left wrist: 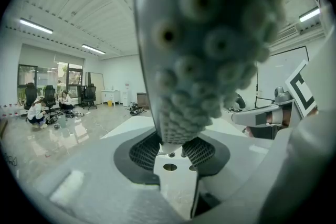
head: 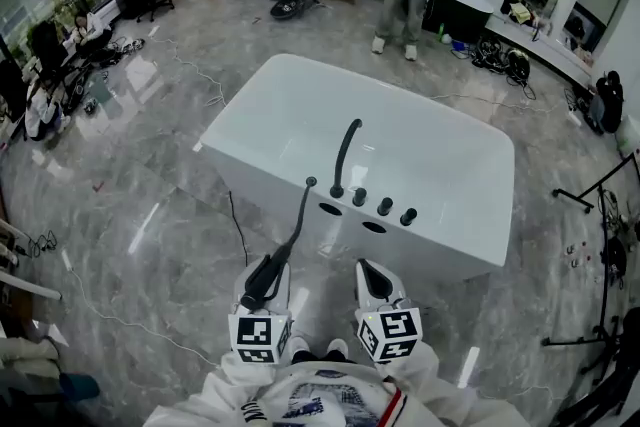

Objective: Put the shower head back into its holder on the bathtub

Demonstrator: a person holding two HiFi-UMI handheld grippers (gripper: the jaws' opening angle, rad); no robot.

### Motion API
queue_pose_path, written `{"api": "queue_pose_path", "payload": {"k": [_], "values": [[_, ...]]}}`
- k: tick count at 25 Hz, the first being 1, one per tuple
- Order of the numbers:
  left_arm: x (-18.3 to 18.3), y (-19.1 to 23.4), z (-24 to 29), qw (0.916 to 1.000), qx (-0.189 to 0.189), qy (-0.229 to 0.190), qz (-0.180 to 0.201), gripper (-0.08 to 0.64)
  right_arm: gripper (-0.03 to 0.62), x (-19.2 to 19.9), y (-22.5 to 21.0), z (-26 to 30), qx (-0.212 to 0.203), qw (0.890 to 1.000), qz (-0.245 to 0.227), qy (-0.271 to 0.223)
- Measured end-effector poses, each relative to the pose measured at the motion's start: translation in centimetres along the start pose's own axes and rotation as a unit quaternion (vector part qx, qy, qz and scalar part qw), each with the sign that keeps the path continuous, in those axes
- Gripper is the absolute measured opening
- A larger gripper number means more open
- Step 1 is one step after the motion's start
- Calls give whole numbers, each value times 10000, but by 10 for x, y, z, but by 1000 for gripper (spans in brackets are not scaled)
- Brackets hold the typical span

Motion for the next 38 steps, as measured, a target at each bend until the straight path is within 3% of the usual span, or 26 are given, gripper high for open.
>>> {"api": "queue_pose_path", "payload": {"k": [10,21,29,38], "values": [[-7,-4,3,9999,-124,35,-81,140,6,5,-14,-1,-132,9997,210,-65],[-11,-11,5,9983,-554,-155,-40,140,5,16,-40,-5,-339,9993,165,73],[-19,-20,10,9989,-454,-133,35,140,5,6,-42,3,-396,9991,157,10],[-50,-17,30,9973,-286,-509,440,140,6,-11,-43,35,-340,9993,158,5]]}}
Point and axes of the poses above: the fingertips, and each gripper's own axes: z forward along the fingers, y to its left, x out of its underside, the point moved 7 cm from there along -z, backward along the fingers, and after that the axes turned 11 degrees about y, right-handed, at the moved point
